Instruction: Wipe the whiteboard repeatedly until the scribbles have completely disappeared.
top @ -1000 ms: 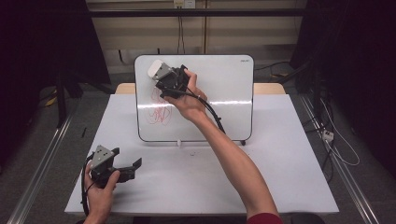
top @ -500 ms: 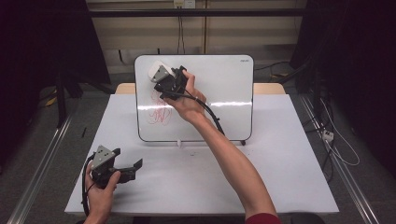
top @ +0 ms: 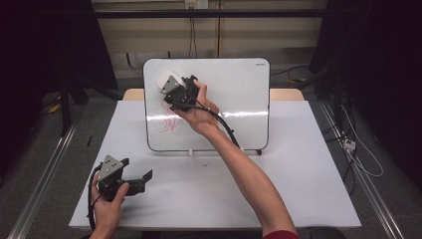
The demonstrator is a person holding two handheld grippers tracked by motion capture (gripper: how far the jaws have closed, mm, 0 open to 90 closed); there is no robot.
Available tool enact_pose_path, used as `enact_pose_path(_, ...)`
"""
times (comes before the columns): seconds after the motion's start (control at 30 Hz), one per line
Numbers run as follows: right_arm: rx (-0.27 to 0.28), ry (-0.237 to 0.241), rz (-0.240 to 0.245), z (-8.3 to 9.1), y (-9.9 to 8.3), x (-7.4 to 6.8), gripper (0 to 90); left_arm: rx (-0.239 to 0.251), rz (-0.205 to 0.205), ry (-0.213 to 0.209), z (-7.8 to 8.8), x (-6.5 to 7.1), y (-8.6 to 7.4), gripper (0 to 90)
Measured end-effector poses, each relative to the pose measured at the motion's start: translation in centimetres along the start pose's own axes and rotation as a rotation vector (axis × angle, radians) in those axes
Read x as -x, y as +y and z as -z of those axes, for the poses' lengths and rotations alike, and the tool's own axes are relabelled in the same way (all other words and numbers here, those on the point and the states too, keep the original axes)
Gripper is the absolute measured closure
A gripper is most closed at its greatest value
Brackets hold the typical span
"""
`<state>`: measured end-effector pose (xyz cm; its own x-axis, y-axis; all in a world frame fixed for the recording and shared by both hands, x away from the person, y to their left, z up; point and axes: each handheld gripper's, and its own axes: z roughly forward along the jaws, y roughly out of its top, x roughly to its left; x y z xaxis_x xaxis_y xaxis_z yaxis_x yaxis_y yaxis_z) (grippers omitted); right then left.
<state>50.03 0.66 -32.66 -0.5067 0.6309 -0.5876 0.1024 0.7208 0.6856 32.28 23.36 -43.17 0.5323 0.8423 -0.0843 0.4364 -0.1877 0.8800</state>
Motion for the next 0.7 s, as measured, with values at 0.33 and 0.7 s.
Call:
enact_pose_path(0.33,0.003,0.026,0.021,0.0,-0.6,-1.2,31.5,0.003,-0.002,0.002,0.1,0.0,0.0,5.3)
enact_pose_path(0.7,0.033,0.012,0.009,0.3,-1.5,-2.5,31.5,-0.003,-0.004,0.004,0.0,0.1,0.0,5.3)
